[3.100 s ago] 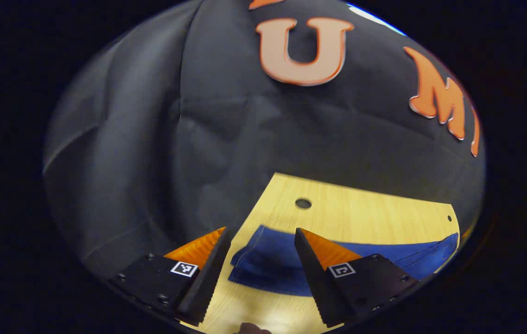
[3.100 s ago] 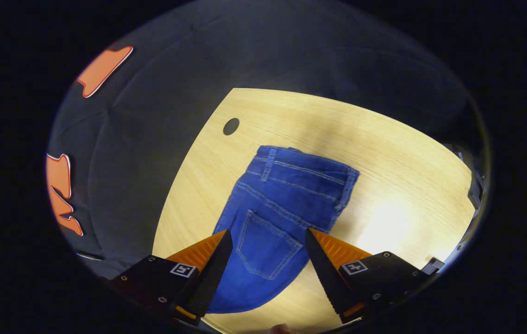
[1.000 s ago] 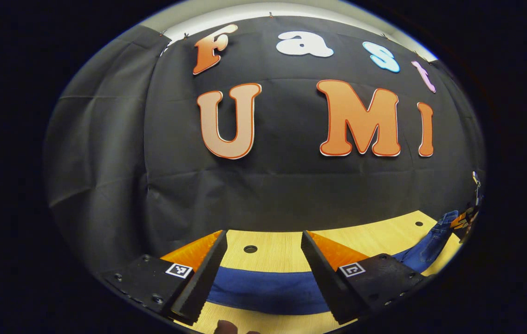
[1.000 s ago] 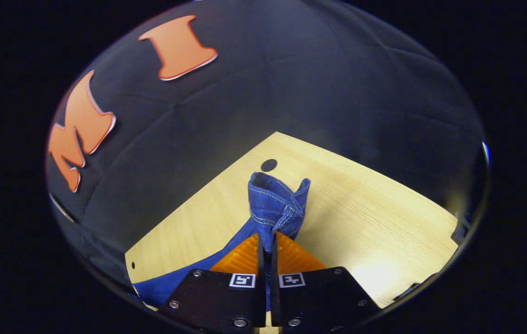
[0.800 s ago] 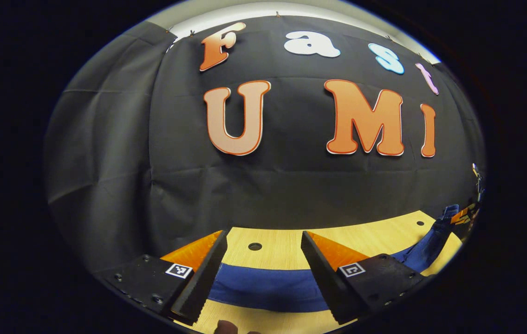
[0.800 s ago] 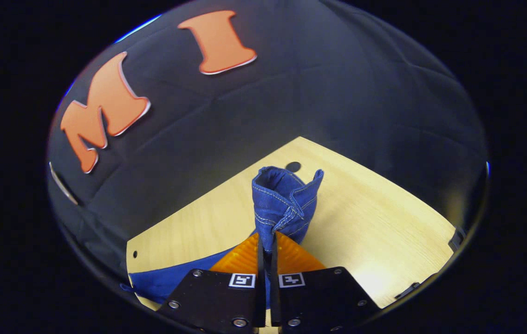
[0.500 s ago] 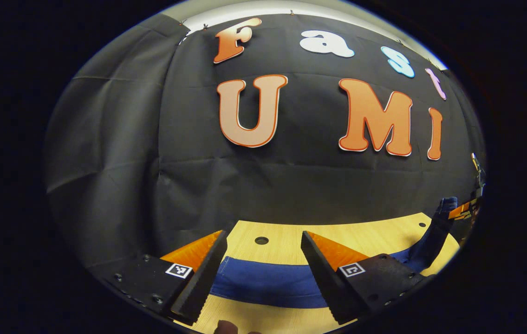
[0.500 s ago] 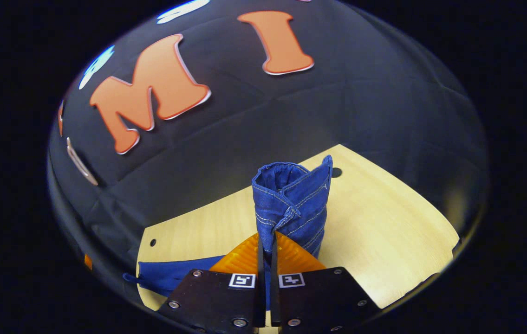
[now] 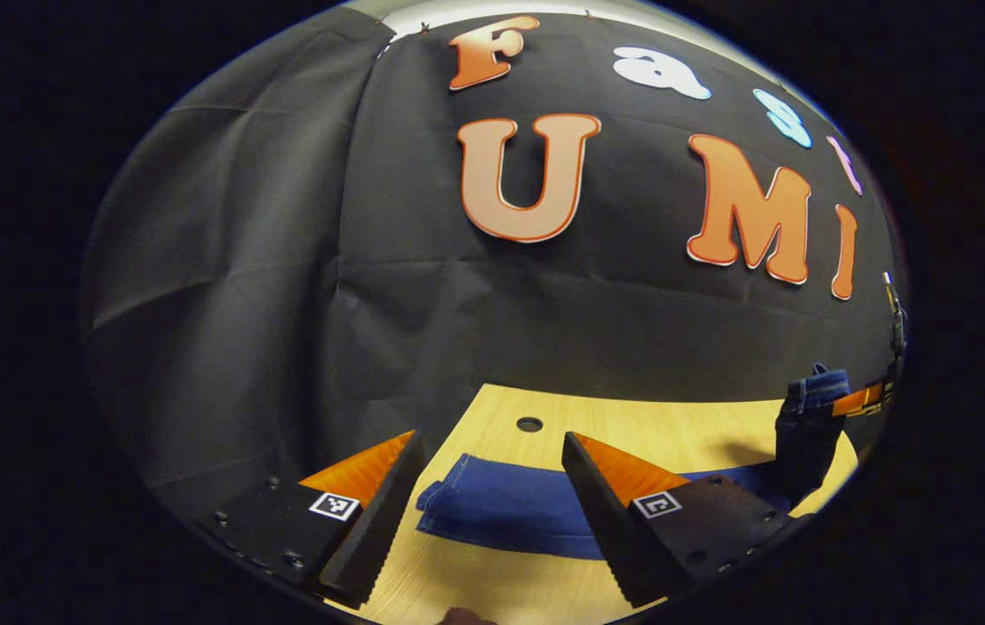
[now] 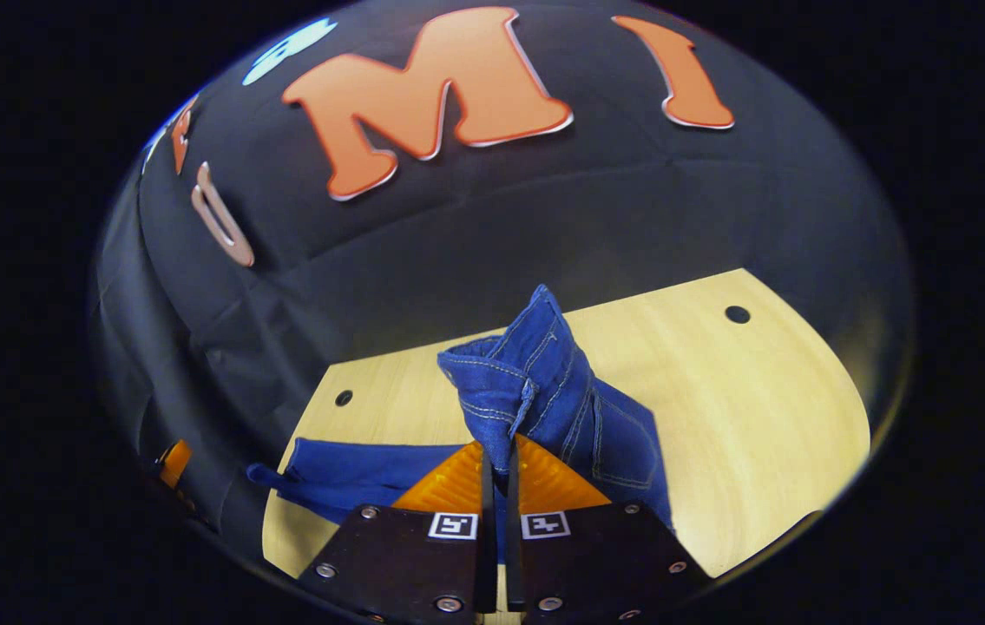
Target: Grasp the waist and the cuffs of the jeans and fold them to make the two legs overlap; first hold the waist and fold one-third of the jeans toward the cuffs, then hold the cuffs and fold the remaining one-third in the same direction to finish folding.
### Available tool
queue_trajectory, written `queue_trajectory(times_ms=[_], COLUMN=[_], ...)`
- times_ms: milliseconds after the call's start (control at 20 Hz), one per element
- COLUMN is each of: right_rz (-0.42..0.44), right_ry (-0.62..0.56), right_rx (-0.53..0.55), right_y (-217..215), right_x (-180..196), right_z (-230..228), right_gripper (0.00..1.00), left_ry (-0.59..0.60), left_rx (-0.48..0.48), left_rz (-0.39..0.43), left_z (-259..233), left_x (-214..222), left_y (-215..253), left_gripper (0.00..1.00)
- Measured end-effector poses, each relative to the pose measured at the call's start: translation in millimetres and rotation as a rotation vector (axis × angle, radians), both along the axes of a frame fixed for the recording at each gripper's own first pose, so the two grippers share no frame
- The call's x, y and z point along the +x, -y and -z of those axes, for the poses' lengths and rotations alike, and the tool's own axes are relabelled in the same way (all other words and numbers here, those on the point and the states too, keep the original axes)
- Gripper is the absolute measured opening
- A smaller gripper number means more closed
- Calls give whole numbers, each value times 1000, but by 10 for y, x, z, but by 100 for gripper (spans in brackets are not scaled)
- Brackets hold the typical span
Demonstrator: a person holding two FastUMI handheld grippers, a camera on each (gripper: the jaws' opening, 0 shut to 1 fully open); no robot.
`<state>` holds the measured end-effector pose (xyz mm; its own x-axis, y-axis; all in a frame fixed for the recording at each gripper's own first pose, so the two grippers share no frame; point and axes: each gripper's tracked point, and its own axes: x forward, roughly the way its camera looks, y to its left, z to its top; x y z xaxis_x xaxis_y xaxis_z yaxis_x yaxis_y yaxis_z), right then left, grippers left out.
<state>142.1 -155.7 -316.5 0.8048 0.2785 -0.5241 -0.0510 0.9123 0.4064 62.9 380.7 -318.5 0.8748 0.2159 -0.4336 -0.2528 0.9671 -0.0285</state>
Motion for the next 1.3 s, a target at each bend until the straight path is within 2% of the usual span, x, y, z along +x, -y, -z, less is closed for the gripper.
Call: queue_trajectory(times_ms=[200,300,350,500,550,600,700,850,1000,1200,1300], right_rz=[-38,-87,-110,-131,-128,-125,-116,-85,-46,12,39], right_ry=[-57,-129,-157,-112,-102,-93,-87,-71,-55,-41,-38], right_rx=[-25,-13,0,37,26,15,14,-7,-26,-31,-35], right_y=[48,2,-22,-200,-273,-272,-257,-124,72,282,369], right_x=[-12,-74,-103,-45,-36,-22,-31,-40,-83,-90,-114], right_z=[-36,-24,13,-144,-133,-158,-203,-278,-362,-482,-512], right_gripper=[4,6,3,64,66,85,93,96,96,97,97], left_ry=[-85,-149,-180,-249,-264,-288,-342,-410,-431,-402,-389], left_rx=[-69,-141,-188,-363,-425,-483,-606,-780,-891,-977,-981], left_rz=[-50,-86,-105,-152,-162,-178,-210,-257,-294,-300,-294], left_z=[351,544,674,989,1055,1151,1356,1588,1895,2017,2099], left_x=[-101,-150,-160,-188,-208,-232,-303,-385,-388,-294,-149], left_y=[-226,-292,-318,-317,-301,-310,-258,-215,-289,-307,-312], left_gripper=[99,99,99,98,98,98,98,98,98,98,98])
